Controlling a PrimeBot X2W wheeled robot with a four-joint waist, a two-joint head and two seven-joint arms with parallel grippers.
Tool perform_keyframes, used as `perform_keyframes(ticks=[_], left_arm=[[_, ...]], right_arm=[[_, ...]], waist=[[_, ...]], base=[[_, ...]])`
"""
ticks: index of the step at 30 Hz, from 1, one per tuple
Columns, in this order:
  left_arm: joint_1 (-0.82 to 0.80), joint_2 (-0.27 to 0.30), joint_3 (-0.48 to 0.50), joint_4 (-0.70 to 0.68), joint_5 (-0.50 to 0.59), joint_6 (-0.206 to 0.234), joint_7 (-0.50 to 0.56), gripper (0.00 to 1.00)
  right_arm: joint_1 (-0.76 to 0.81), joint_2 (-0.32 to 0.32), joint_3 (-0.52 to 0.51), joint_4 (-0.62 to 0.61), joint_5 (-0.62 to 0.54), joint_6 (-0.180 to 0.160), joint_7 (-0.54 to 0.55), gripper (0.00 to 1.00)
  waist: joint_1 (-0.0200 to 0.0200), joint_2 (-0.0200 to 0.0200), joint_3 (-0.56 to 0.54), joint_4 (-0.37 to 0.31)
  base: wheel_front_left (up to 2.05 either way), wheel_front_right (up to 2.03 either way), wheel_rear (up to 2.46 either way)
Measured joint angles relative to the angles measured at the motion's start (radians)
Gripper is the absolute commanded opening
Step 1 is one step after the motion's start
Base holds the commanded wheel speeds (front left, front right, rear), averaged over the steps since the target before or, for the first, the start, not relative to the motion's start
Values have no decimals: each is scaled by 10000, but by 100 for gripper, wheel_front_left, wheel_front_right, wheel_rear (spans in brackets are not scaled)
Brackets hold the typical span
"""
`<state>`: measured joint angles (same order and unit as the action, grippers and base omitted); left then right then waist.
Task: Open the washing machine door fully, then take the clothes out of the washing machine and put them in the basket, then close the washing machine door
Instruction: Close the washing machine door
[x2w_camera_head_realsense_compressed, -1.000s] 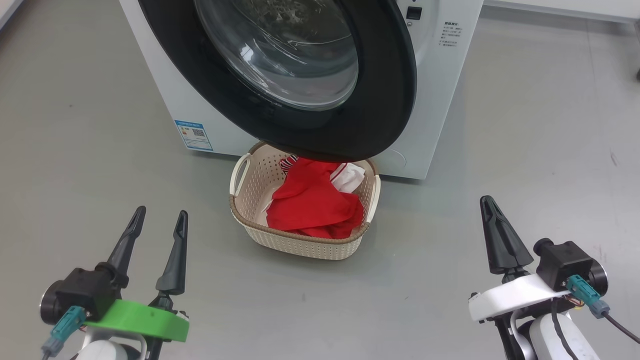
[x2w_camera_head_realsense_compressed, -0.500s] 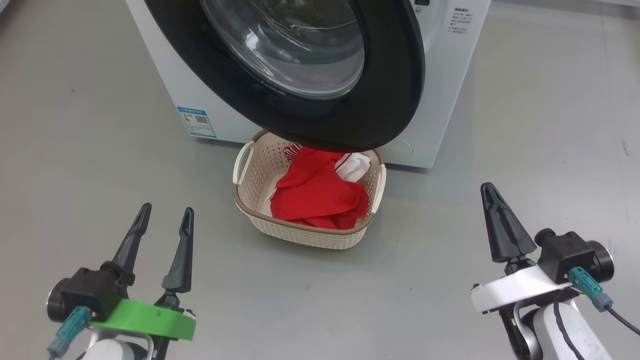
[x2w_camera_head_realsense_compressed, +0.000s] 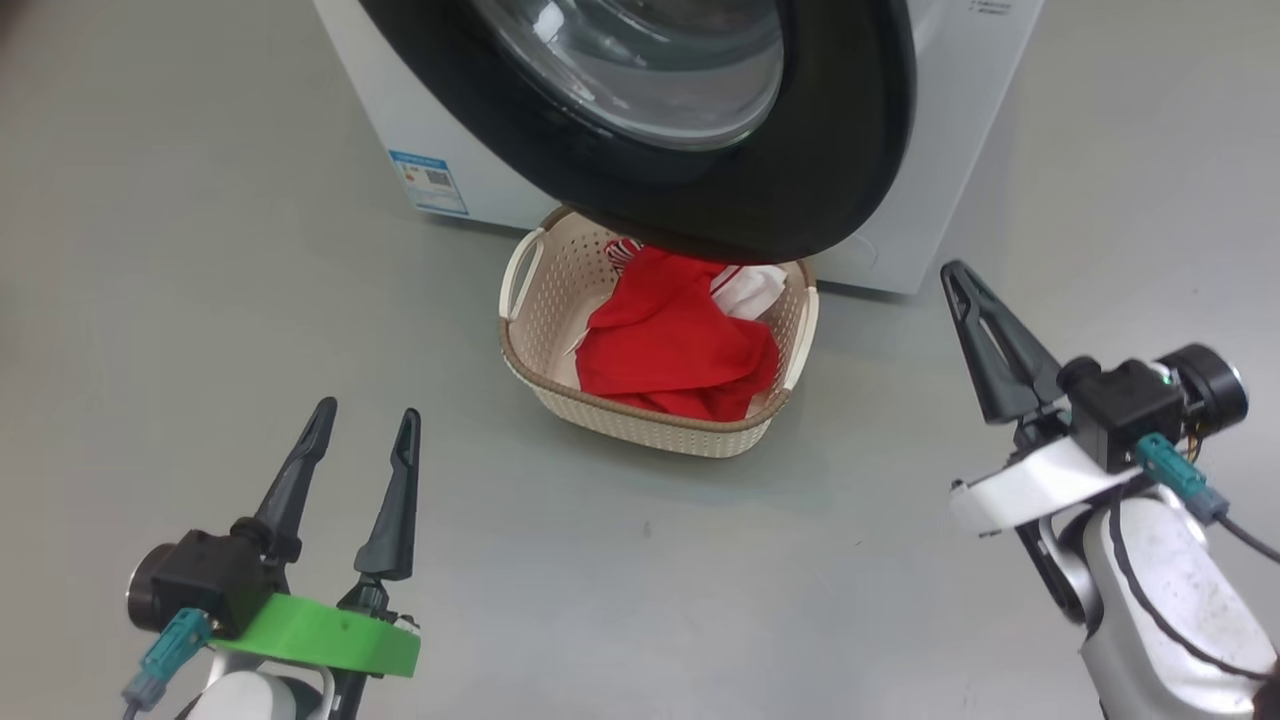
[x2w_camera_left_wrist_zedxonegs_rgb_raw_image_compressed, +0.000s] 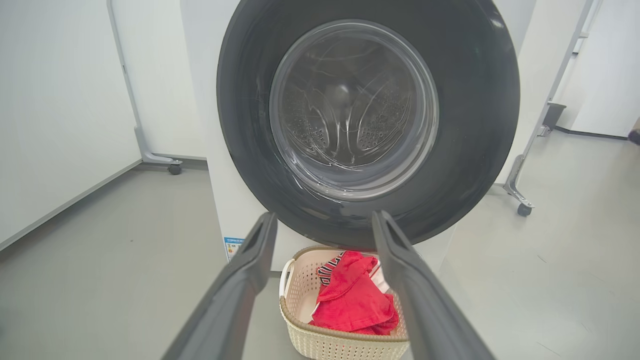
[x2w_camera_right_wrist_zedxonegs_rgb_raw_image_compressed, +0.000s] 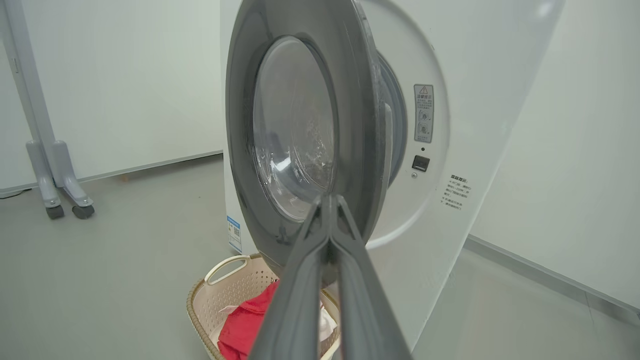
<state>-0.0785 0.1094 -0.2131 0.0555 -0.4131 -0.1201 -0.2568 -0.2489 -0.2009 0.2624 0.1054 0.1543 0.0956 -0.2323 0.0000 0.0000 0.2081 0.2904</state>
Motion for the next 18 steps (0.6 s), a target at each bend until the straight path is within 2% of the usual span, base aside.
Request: perform_keyframes(ticks=[18], left_arm=[[-768,-362,-535,-15,0,-44,0,100]], right_arm=[[-1896,-750,349,821,-198,207,523,0]], waist=[[0,0,1161,1114]], base=[[0,0,0]])
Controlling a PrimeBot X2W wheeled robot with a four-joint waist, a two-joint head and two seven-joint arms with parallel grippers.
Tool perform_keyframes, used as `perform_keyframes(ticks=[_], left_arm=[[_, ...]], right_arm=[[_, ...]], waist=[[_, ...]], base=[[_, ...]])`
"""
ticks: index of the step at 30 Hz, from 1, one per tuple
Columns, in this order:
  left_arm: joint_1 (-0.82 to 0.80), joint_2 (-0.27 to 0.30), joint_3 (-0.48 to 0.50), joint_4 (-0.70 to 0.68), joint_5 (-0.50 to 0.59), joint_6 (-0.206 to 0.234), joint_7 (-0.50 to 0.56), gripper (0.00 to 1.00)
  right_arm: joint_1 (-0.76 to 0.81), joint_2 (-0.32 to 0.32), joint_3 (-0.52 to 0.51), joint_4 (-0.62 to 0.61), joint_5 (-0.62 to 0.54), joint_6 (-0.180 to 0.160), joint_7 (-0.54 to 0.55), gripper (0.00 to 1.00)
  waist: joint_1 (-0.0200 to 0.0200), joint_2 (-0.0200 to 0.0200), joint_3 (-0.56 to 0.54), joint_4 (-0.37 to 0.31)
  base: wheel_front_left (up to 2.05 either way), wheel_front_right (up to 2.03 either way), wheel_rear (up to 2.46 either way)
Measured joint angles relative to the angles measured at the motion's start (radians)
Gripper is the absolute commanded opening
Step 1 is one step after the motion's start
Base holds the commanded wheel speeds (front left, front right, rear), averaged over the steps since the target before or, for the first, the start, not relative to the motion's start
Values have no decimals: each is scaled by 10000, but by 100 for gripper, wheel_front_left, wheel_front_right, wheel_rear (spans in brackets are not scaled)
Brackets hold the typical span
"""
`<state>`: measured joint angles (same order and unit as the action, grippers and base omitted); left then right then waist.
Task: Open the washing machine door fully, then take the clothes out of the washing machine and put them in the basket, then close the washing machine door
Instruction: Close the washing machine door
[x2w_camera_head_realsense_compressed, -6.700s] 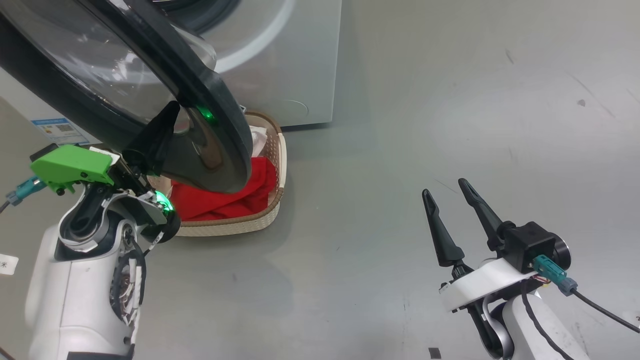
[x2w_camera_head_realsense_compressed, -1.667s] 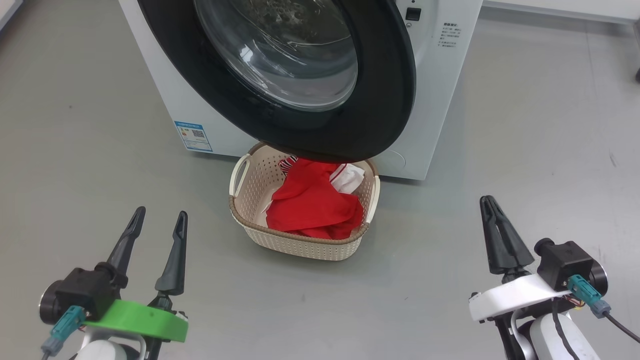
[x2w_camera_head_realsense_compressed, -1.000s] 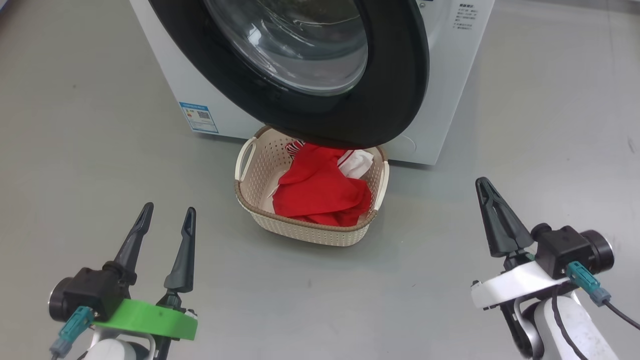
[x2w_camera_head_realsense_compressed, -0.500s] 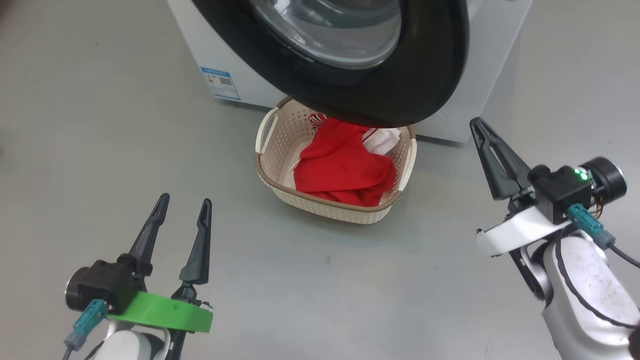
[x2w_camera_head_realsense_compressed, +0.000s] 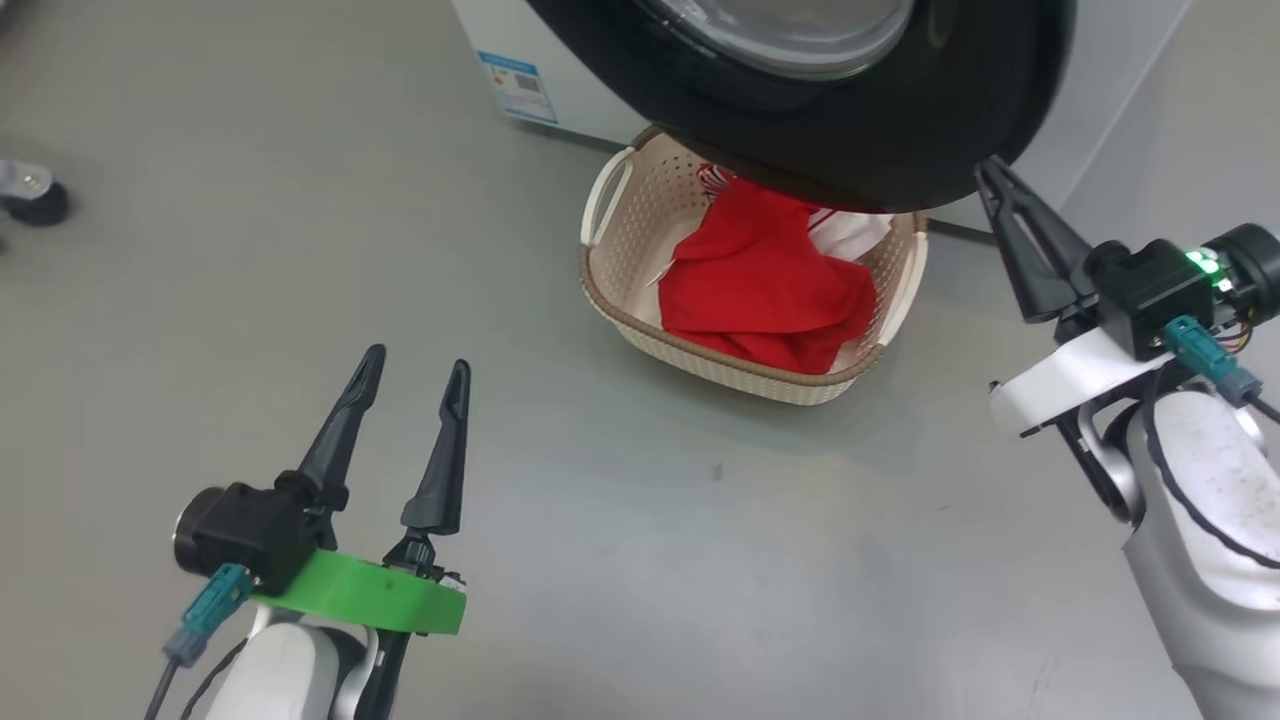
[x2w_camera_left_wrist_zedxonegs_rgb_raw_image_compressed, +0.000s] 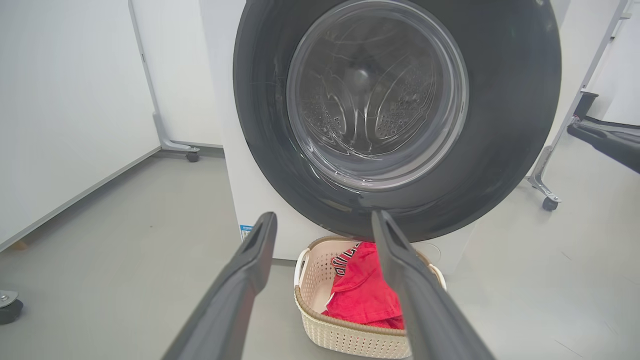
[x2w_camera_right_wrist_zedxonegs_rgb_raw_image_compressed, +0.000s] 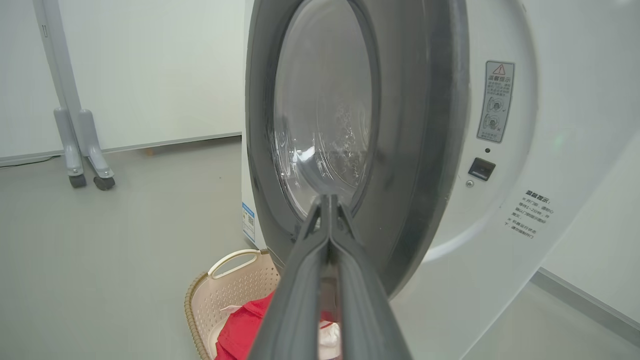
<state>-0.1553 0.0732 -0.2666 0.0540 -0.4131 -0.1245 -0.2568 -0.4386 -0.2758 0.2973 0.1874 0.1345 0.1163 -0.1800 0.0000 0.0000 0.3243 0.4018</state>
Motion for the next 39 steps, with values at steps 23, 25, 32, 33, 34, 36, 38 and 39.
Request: perform_keyframes(ticks=[23,25,32,33,34,36,38,39], left_arm=[[-516,-247,-251,-8,-282,-8,0,100],[-541,-251,-249,-13,-282,-8,0,100],[-711,-293,-255,-40,-508,-8,0,100],[-727,-299,-255,-40,-506,-8,0,100],[-754,-311,-226,-31,-493,-8,0,100],[-826,-328,-153,-25,-487,-8,0,100],[-900,-336,-125,-25,-487,-8,0,100],[-912,-343,-111,-27,-487,-8,0,100]], right_arm=[[-1826,-755,-199,1099,163,54,190,0],[-1981,-782,-199,1152,242,56,192,0],[-2644,-997,-278,1285,316,59,205,0],[-2710,-1018,-311,1304,330,61,205,0],[-2769,-1043,-343,1327,332,63,203,0],[-2836,-1122,-387,1394,332,63,201,0],[-2889,-1223,-416,1475,332,98,199,0],[-2934,-1266,-422,1501,332,136,201,0]], waist=[[0,0,1164,1081],[0,0,1227,1104],[0,0,1536,1168],[0,0,1582,1178],[0,0,1628,1191],[0,0,1708,1223],[0,0,1769,1262],[0,0,1799,1280]], base=[[0,0,0],[0,0,0],[0,0,0],[0,0,0],[0,0,0],[0,0,0],[0,0,0],[0,0,0]])
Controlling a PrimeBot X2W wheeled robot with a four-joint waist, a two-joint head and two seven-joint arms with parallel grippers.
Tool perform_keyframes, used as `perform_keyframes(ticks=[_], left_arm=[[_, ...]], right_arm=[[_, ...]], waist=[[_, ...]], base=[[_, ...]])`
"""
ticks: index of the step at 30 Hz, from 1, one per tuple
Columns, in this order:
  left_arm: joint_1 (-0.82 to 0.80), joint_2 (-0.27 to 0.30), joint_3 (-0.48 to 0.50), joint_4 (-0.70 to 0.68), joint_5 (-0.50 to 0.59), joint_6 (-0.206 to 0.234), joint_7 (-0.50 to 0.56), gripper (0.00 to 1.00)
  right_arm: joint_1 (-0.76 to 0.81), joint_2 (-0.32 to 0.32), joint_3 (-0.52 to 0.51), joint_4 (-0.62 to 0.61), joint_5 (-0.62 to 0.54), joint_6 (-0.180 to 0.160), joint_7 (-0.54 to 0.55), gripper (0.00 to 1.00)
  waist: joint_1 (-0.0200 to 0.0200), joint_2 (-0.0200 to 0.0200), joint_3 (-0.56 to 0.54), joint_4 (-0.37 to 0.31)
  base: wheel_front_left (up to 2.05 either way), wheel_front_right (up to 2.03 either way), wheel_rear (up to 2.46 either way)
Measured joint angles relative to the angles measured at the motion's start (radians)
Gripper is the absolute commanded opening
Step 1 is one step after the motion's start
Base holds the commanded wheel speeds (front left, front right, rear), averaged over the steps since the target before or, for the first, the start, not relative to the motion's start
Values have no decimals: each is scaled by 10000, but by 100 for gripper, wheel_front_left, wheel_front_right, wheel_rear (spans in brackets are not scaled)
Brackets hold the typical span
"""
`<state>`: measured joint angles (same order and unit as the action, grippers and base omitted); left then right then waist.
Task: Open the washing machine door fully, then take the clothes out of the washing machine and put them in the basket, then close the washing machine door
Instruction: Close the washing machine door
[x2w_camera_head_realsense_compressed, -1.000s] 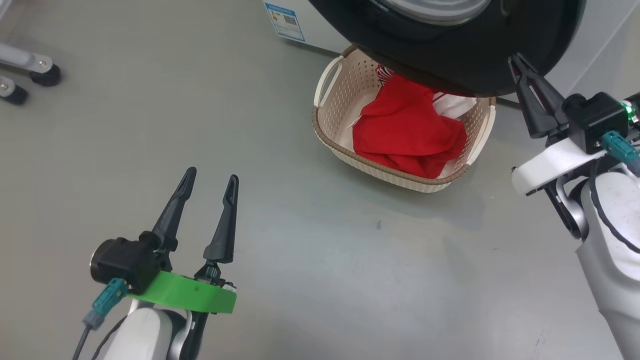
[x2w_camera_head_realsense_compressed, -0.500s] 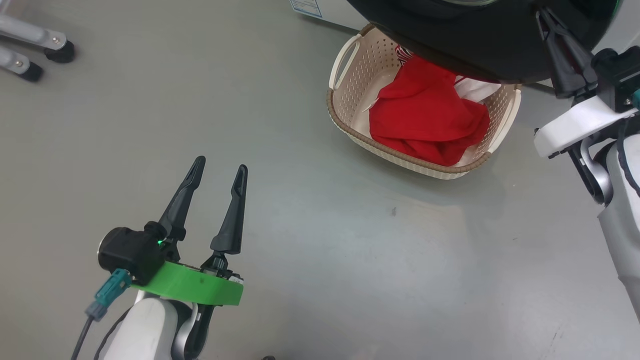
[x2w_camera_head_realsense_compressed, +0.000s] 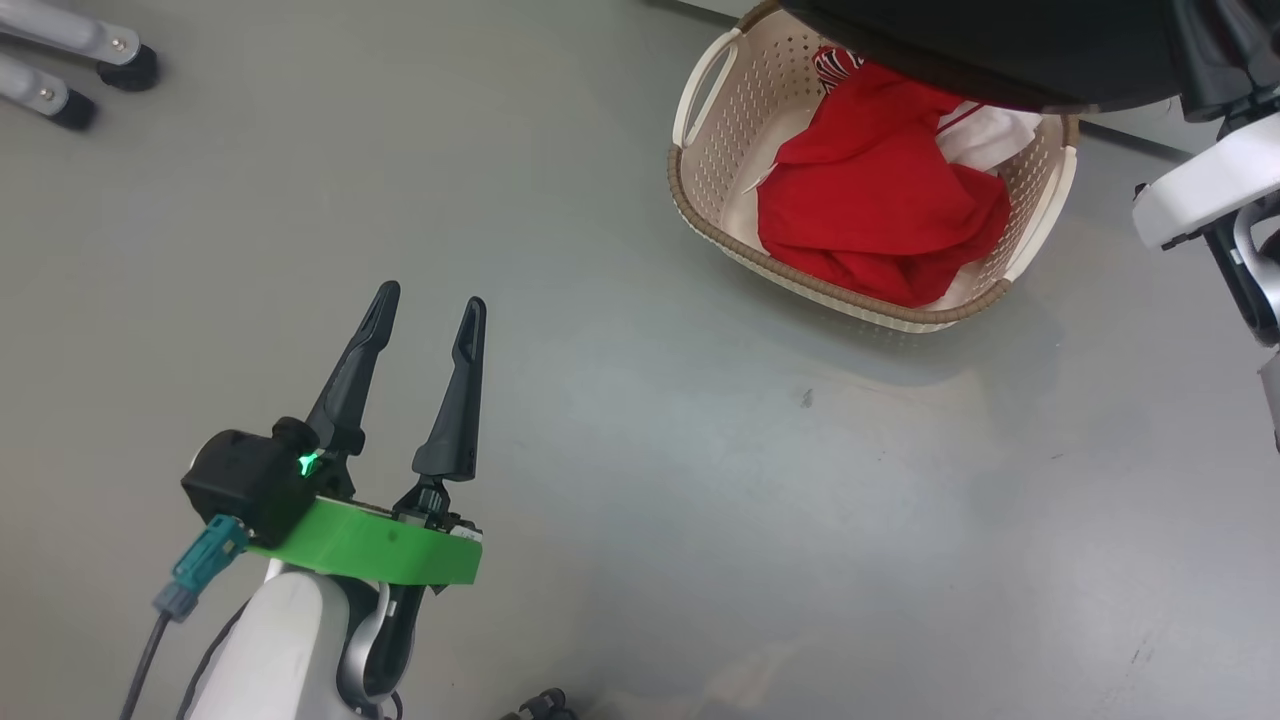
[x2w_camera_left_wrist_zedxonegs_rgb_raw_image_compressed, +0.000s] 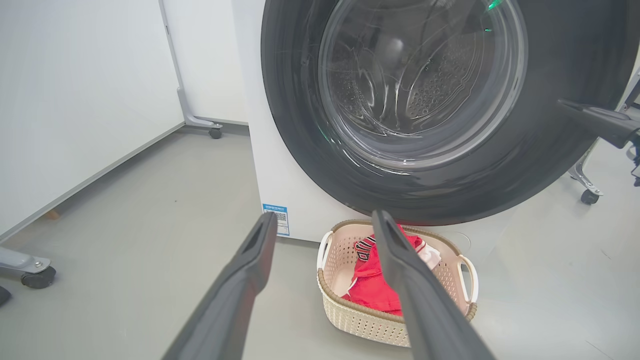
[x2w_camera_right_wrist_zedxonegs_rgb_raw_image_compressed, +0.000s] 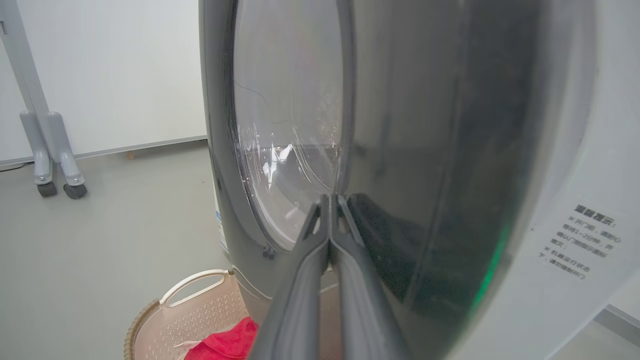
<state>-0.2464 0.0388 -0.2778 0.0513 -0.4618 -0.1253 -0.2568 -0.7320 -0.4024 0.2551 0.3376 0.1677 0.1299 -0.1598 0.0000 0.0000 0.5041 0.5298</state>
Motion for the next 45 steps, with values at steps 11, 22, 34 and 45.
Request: perform_keyframes(ticks=[11,22,34,45], left_arm=[[-115,-54,-13,-21,-35,0,0,100],[-318,-119,-196,-56,-138,0,0,100],[-509,-163,-236,-19,-393,0,0,100],[-508,-167,-217,-4,-568,0,0,100]], right_arm=[[-903,-320,-58,188,-4,8,207,0],[-1924,-700,-303,512,-46,8,493,0],[-2828,-1070,-336,884,-364,8,669,0],[-3518,-1101,-311,1423,-560,-12,702,0]], waist=[[0,0,428,120],[0,0,959,233],[1,0,1320,463],[1,0,1420,534]], base=[[0,0,0],[0,0,0],[0,0,0],[0,0,0]])
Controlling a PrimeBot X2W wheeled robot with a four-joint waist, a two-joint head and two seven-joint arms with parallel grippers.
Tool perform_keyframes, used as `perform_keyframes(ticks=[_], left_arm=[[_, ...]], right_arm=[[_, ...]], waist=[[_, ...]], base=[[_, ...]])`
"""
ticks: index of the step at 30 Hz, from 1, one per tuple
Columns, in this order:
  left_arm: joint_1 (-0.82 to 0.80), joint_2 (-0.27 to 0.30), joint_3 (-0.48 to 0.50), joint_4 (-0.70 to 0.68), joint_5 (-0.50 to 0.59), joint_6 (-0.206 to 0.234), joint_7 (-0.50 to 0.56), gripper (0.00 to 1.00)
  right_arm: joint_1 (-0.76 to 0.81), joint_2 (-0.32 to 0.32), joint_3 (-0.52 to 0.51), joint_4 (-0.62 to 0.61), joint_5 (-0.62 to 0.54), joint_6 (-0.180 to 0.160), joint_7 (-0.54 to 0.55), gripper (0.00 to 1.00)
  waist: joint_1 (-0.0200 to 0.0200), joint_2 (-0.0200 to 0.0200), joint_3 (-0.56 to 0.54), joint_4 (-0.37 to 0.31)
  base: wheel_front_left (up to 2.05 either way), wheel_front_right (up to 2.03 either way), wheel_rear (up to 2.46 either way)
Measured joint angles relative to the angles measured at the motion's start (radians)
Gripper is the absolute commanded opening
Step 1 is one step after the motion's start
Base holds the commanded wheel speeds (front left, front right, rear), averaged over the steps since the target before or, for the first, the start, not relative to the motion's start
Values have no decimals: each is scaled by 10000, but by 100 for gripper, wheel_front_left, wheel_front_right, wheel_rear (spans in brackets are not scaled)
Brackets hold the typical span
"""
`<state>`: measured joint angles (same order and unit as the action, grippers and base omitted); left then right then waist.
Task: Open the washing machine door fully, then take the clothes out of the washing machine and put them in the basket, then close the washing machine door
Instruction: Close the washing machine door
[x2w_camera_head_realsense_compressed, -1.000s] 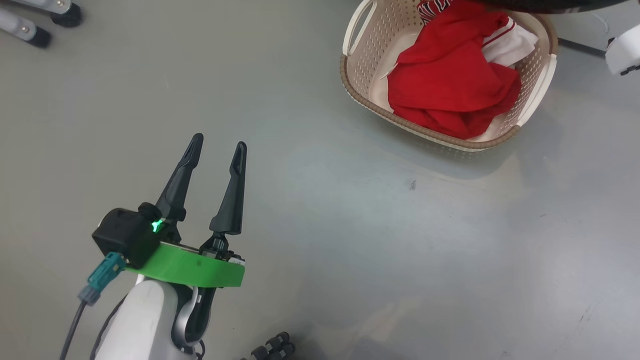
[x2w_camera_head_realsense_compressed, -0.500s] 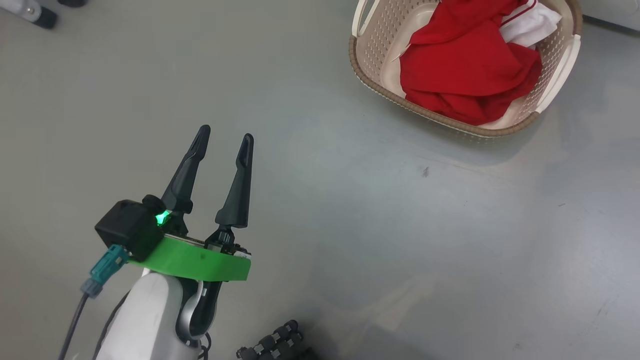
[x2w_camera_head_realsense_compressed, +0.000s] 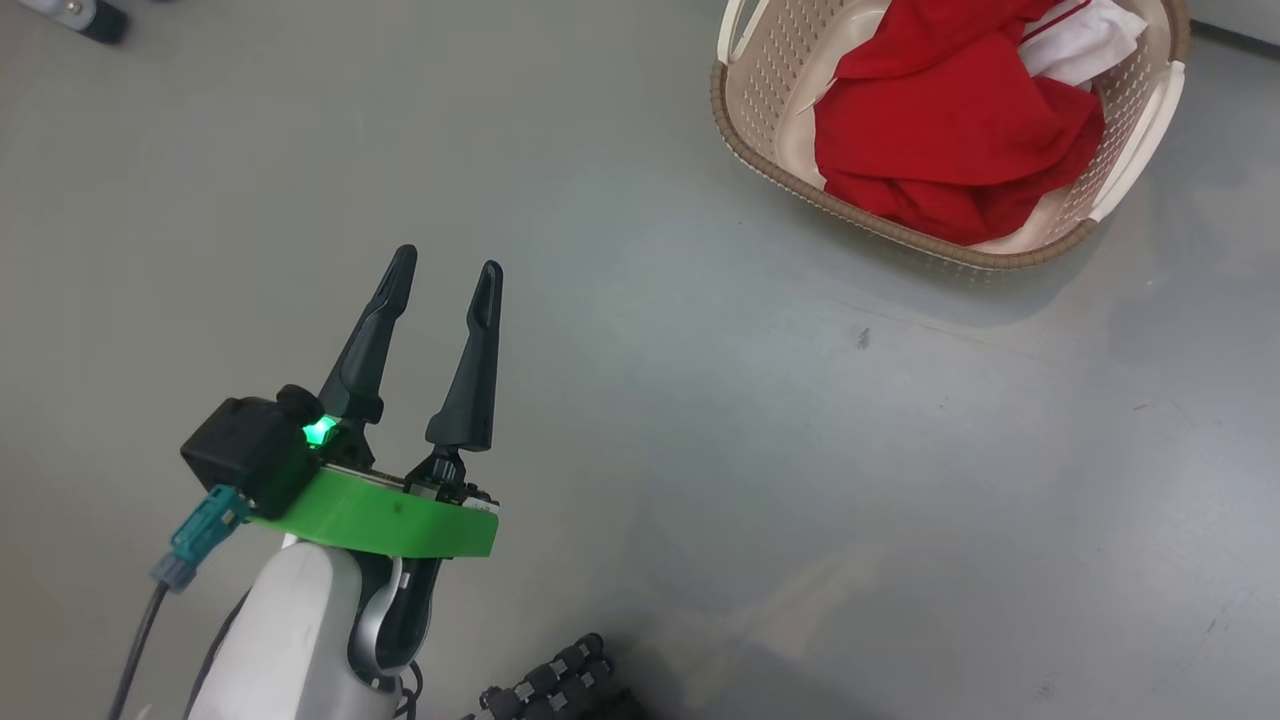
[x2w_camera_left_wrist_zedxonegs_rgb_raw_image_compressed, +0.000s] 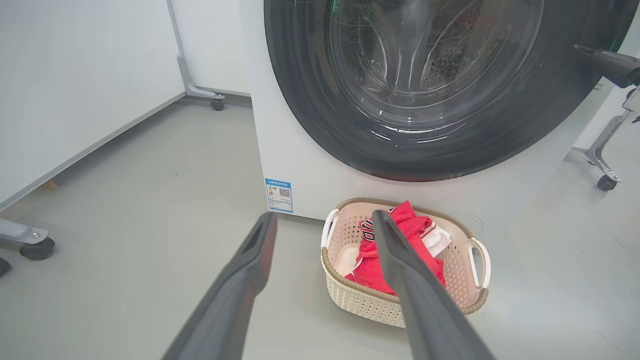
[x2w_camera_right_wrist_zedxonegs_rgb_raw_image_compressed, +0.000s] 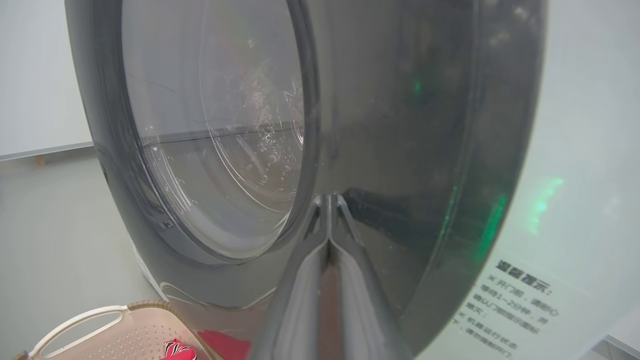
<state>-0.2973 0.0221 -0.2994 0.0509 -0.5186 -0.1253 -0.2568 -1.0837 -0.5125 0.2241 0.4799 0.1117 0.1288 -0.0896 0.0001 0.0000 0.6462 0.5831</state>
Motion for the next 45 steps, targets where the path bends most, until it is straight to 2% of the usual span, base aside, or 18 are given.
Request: perform_keyframes(ticks=[8,17,26,30,45], left_arm=[[0,-2,4,-4,-79,0,0,100],[-8,-6,-115,69,-96,0,0,100],[-84,-15,19,263,-56,0,0,100],[-106,-15,-79,552,240,0,0,100],[190,309,468,1244,819,-2,0,100]], right_arm=[[-267,167,-2,284,-2,-161,-40,0],[-342,180,35,794,-2,-165,-395,0],[443,221,-115,1423,94,-357,-1099,0],[1153,732,-537,1703,738,-525,-1336,0],[3954,1956,-918,1720,1453,-792,-1624,0]], waist=[[0,0,52,15],[0,0,-54,40],[0,0,-614,-3],[0,0,-989,-123],[0,0,-2874,-1210]], base=[[0,0,0],[0,0,0],[0,0,0],[0,0,0],[0,0,0]])
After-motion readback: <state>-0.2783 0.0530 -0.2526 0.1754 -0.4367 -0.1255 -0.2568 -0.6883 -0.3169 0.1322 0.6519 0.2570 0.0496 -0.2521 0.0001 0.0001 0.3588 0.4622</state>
